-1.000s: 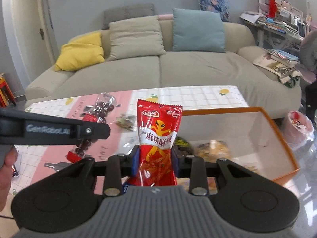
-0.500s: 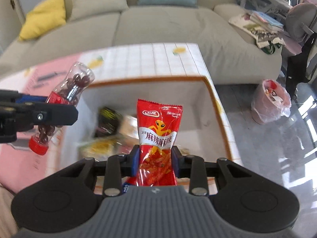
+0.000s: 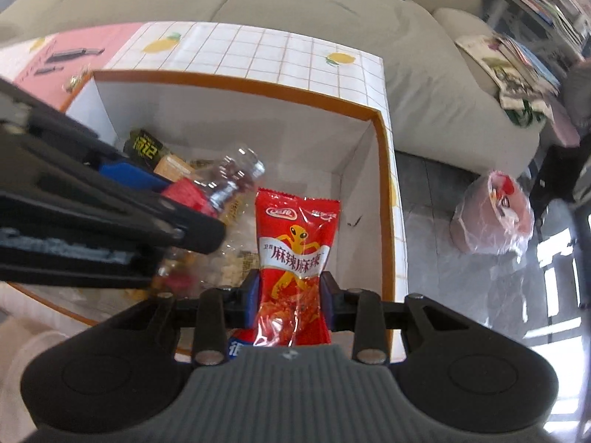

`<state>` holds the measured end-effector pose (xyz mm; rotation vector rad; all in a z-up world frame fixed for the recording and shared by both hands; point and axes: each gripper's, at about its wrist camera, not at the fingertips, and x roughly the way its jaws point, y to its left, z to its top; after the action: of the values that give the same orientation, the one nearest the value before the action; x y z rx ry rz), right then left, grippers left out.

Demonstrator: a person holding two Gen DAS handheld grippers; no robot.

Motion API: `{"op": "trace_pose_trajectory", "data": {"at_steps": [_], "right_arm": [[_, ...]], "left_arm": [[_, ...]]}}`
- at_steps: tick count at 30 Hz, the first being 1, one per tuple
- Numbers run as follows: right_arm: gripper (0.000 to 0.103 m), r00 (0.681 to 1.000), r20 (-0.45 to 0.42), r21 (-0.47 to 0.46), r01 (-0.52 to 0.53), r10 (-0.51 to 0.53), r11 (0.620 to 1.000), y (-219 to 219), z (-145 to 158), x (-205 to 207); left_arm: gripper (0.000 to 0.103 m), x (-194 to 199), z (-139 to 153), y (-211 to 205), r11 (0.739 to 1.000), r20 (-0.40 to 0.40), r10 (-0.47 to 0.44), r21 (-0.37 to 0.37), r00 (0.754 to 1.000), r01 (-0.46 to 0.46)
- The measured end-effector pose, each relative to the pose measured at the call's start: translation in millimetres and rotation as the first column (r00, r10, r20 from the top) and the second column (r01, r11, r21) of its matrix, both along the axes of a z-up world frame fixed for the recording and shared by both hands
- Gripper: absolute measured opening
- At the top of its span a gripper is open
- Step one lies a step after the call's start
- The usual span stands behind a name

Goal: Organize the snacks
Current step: 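Lift and carry the cola bottle and spicy-strip bag with both grippers over the box, then open both grippers to drop the cola bottle and spicy-strip bag into the box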

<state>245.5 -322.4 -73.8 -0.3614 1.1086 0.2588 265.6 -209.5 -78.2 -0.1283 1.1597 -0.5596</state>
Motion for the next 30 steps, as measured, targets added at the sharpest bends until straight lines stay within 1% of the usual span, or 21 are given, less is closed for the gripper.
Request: {"op": "trace_pose_trajectory", "data": {"at_steps": [6,10,13,16,17,18,21,22,24,26,29,30], "right_arm": [[0.032,0.998,-0.003,-0.057,-0.059,0.059,0.997,5,-14,8],[0.033,0.997,-0.021,-0.081,-0.076,0.074,0.994,6,-25,13],[0.033,0.997,-0.032,-0.104,-0.080,0.077,0.991,7,-33,17],[0.038,0.996,-0.046,-0.111,-0.080,0.075,0.991,6,-36,18],[0.043,0.996,-0.052,-0.113,-0.079,0.073,0.990,6,-36,18],[0.048,0.996,-0.054,-0.121,-0.075,0.069,0.990,6,-36,18],[0.054,0.995,-0.065,-0.134,-0.080,0.072,0.988,7,-34,18],[0.055,0.995,-0.067,-0.136,-0.080,0.071,0.988,7,-32,18],[0.061,0.995,-0.066,-0.144,-0.081,0.073,0.986,9,-27,17],[0.062,0.996,-0.055,-0.160,-0.080,0.073,0.984,12,-21,15],[0.069,0.997,-0.030,-0.183,-0.077,0.073,0.980,14,-9,12],[0.070,0.997,-0.019,-0.188,-0.073,0.071,0.979,15,-4,9]], "left_arm": [[0.033,8,-14,-7,1.000,-0.031,-0.013,0.019,0.999,0.013],[0.034,11,-23,-9,0.999,-0.068,-0.012,0.041,0.998,0.015],[0.034,15,-25,-9,0.999,-0.072,-0.006,0.051,0.997,0.010],[0.034,15,-24,-9,0.997,-0.083,-0.008,0.074,0.996,0.014],[0.034,15,-23,-9,0.996,-0.085,-0.008,0.085,0.996,0.015],[0.037,16,-22,-10,0.995,-0.084,-0.007,0.096,0.996,0.015],[0.047,14,-17,-7,0.993,-0.086,0.008,0.116,0.996,0.003],[0.049,13,-14,-5,0.993,-0.082,0.014,0.119,0.997,-0.004],[0.061,10,-8,-3,0.992,-0.071,0.025,0.126,0.997,-0.016],[0.064,5,1,0,0.991,-0.047,0.030,0.132,0.998,-0.023],[0.067,-3,15,7,0.993,-0.006,0.032,0.114,0.999,-0.031],[0.070,-7,21,10,0.994,0.010,0.035,0.106,0.999,-0.036]]}}
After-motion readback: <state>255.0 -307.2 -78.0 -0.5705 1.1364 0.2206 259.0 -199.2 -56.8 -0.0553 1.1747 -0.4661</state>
